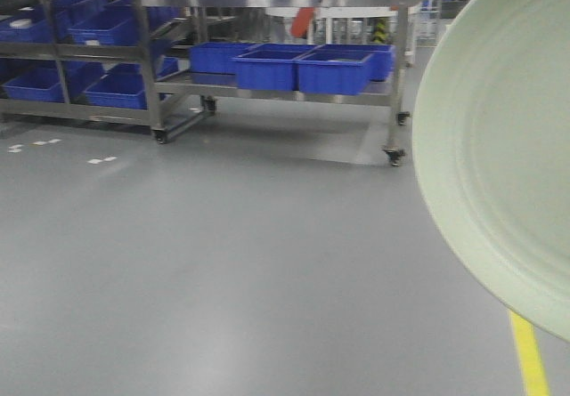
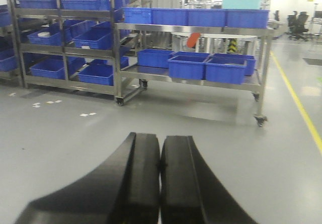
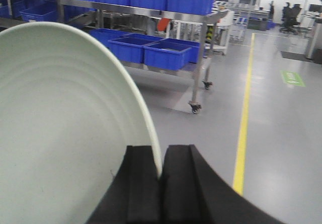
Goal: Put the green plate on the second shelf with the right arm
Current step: 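Hold the plate in the right gripper while driving to the shelf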
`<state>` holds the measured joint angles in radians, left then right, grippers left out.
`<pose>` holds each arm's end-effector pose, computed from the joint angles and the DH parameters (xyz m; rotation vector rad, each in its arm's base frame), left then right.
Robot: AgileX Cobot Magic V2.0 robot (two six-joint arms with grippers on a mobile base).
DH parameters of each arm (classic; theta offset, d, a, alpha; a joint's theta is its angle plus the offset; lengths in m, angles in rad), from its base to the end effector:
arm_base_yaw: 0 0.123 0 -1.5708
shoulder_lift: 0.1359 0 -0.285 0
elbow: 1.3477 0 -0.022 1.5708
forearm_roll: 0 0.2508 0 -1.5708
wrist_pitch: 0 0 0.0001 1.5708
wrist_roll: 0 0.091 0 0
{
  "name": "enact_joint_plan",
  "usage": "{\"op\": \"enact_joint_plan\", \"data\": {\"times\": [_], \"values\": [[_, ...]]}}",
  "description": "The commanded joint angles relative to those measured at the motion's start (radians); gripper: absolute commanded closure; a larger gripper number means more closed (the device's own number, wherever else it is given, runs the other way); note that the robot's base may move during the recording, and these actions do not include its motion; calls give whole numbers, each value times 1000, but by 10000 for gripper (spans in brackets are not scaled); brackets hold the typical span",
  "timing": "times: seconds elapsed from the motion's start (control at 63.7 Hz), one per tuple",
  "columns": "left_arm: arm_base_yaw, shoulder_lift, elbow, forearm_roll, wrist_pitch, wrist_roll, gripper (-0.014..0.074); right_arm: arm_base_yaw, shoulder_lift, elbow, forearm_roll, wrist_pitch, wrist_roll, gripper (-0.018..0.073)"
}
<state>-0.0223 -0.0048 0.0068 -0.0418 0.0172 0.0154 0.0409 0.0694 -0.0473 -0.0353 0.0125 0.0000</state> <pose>0.0562 -0.0013 0.2096 -0.0025 1.5029 -0.0397 0.0607 0.0024 0.2241 -0.0575 1.5171 0.0041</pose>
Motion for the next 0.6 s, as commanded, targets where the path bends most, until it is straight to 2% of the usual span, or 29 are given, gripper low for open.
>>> {"op": "enact_joint_plan", "data": {"times": [0.0,0.581], "values": [[-6,-18,42,-6,-82,-1,466,-6,8,-35,-2,-125,7,502],[-6,-18,42,-6,-82,-1,466,-6,8,-35,-2,-125,7,502]]}}
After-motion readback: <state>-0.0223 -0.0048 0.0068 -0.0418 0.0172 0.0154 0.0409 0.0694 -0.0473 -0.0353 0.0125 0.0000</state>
